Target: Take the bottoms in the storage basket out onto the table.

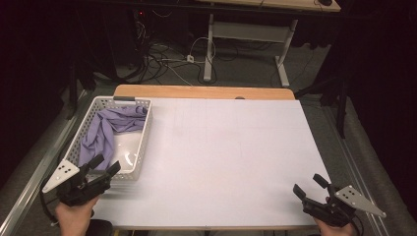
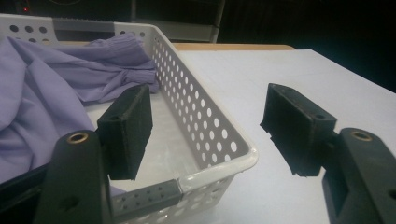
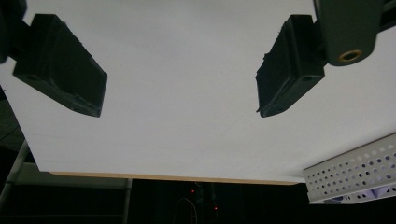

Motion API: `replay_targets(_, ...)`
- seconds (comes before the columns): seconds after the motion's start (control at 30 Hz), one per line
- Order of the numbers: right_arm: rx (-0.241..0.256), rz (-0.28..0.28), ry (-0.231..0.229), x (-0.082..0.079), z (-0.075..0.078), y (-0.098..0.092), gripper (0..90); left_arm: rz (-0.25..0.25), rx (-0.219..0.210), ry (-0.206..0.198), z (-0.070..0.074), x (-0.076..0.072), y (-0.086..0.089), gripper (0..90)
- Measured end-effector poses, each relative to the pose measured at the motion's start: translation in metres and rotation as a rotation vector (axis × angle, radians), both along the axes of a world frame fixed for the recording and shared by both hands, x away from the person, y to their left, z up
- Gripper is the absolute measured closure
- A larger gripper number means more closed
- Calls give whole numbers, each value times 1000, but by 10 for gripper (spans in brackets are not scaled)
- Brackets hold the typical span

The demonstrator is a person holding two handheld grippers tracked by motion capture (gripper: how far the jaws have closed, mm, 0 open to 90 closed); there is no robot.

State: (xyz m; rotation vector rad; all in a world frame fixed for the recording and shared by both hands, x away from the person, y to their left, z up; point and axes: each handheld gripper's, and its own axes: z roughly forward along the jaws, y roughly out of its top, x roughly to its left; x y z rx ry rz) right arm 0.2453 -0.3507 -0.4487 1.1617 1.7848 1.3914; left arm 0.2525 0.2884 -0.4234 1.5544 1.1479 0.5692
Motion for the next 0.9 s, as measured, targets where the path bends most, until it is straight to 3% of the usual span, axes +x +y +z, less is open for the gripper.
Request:
replay_targets(0.4,2,-9,0,0,0,0,172,0,24,-13,11,8,5,320)
replay_targets(0.9,6,0,11,1,-1,0,171,2,20,-13,22,22,6,308)
